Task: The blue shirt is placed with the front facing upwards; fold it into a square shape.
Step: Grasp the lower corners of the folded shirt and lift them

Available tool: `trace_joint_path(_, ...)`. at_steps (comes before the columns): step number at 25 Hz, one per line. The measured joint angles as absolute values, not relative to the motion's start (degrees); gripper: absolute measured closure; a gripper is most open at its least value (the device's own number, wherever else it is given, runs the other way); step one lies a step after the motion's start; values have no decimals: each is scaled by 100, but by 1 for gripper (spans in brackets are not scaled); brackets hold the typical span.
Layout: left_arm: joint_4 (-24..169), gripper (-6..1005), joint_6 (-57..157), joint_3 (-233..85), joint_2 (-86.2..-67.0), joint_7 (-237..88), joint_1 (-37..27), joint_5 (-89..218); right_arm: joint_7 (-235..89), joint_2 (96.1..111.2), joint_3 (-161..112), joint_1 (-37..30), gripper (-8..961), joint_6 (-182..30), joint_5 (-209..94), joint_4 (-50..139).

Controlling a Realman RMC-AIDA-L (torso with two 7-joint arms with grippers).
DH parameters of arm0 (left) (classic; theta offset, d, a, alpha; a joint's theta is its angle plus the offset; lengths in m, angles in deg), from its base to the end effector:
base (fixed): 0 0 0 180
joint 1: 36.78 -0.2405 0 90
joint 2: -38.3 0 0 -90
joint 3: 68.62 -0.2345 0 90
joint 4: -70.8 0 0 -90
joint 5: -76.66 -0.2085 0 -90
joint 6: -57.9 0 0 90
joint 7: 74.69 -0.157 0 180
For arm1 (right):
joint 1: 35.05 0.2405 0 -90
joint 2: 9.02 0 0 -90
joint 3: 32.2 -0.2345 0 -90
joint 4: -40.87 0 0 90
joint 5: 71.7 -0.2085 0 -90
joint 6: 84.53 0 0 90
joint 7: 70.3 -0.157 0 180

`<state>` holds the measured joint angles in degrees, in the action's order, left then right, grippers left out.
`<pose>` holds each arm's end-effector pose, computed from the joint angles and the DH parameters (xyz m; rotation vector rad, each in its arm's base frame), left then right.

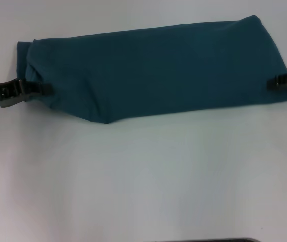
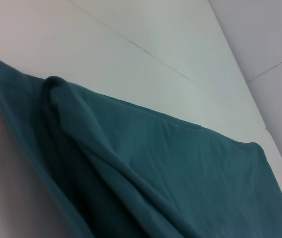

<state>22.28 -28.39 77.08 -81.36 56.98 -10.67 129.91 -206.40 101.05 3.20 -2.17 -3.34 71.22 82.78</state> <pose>-0.2858 0.3194 0.0296 -2.1887 -1.7798 -0.5941 0.3247 0.3443 0.0698 -2.1024 1.7477 0.1311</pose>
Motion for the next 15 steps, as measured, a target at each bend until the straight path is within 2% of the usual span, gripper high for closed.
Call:
trace_joint_path(8,2228,961,-2867,7711,-8144,5677,-1080,12995,-20564,10234,407,-172,58,-404,7077,8132)
trace_joint_path(15,2052,961,-3029,7712,-8214,5661,-1070,12998,-20403,10217,195,-240,60,-313,6818,8109)
